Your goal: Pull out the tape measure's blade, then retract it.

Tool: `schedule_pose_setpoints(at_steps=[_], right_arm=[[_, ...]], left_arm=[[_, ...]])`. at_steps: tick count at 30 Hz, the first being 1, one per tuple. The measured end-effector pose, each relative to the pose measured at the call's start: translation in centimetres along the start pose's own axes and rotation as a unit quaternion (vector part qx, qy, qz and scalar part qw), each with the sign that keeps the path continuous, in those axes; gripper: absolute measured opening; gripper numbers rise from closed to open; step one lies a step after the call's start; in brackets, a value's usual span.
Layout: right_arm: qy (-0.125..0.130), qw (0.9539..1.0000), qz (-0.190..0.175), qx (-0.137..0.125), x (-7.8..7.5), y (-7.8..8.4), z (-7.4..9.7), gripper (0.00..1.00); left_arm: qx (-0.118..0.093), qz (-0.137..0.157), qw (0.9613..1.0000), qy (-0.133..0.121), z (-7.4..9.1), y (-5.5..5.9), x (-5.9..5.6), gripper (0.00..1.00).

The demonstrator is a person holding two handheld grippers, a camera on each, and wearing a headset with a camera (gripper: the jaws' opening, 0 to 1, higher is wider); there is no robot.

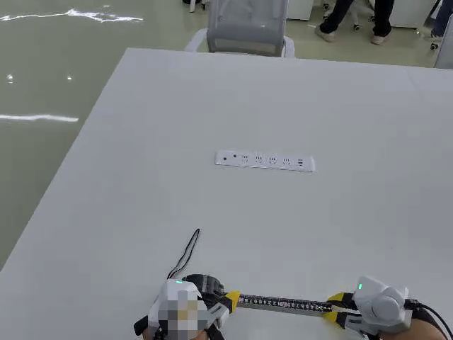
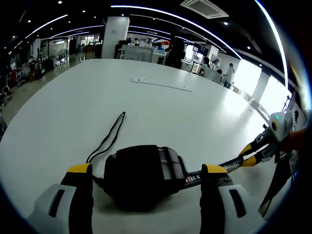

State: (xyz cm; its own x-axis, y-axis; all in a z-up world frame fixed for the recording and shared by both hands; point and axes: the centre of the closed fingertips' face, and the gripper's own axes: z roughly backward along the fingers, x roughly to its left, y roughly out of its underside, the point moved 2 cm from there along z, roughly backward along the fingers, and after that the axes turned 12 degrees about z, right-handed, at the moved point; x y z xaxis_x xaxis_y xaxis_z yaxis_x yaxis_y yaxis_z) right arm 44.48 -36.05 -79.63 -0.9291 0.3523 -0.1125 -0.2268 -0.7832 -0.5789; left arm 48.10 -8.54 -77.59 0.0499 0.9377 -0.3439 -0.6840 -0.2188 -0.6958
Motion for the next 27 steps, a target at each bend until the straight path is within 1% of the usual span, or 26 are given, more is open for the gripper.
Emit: schedule_pose_setpoints(at_steps=[2, 4, 6, 9, 12, 14, 15, 16, 17, 20, 21, 27], right_arm=[[0.000, 1.0000, 0.000, 0.000, -0.02, 0.01, -0.02, 0.15], [0.000, 1.0000, -0.001, 0.000, -0.04, 0.08, -0.07, 0.15], [0.000, 1.0000, -0.002, 0.000, 0.00, 0.02, -0.04, 0.15], [0.001, 1.0000, -0.002, 0.001, 0.02, -0.05, 0.00, 0.15], [0.002, 1.0000, -0.002, 0.002, 0.06, -0.14, 0.04, 0.15], [0.002, 1.0000, -0.002, 0.003, 0.07, -0.16, 0.06, 0.15], [0.002, 1.0000, -0.002, 0.002, 0.06, -0.16, 0.06, 0.15], [0.002, 1.0000, -0.002, 0.002, 0.04, -0.05, 0.00, 0.15], [0.002, 1.0000, -0.002, 0.002, 0.02, 0.00, -0.04, 0.15], [0.002, 1.0000, -0.002, 0.002, 0.07, -0.13, 0.08, 0.15], [0.002, 1.0000, -0.002, 0.003, 0.08, -0.18, 0.12, 0.15], [0.002, 1.0000, -0.002, 0.002, 0.00, 0.02, -0.05, 0.15]], left_arm=[[0.001, 0.003, 1.0000, -0.004, -0.12, 0.06, 0.25, 0.89], [-0.001, 0.016, 0.9998, -0.008, -0.16, 0.04, 0.44, 0.89], [-0.002, 0.017, 0.9998, -0.013, -0.31, 0.16, 0.59, 0.86], [0.003, 0.022, 0.9997, -0.013, -0.48, 0.57, 0.66, 0.85], [0.005, 0.017, 0.9997, -0.015, -0.57, 0.76, 0.65, 0.81], [0.001, 0.017, 0.9997, -0.016, -0.56, 0.59, 0.63, 0.79], [0.002, 0.014, 0.9998, -0.015, -0.59, 0.63, 0.54, 0.79], [0.004, 0.004, 0.9998, -0.017, -0.59, 0.69, 0.55, 0.76], [0.000, 0.001, 0.9999, -0.011, -0.67, 0.60, 0.30, 0.75], [0.000, -0.020, 0.9998, -0.004, -0.60, 0.51, -0.16, 0.69], [0.002, -0.022, 0.9997, -0.009, -0.68, 0.54, -0.02, 0.69], [0.009, -0.016, 0.9998, -0.011, -0.79, 0.49, 0.15, 0.69]])
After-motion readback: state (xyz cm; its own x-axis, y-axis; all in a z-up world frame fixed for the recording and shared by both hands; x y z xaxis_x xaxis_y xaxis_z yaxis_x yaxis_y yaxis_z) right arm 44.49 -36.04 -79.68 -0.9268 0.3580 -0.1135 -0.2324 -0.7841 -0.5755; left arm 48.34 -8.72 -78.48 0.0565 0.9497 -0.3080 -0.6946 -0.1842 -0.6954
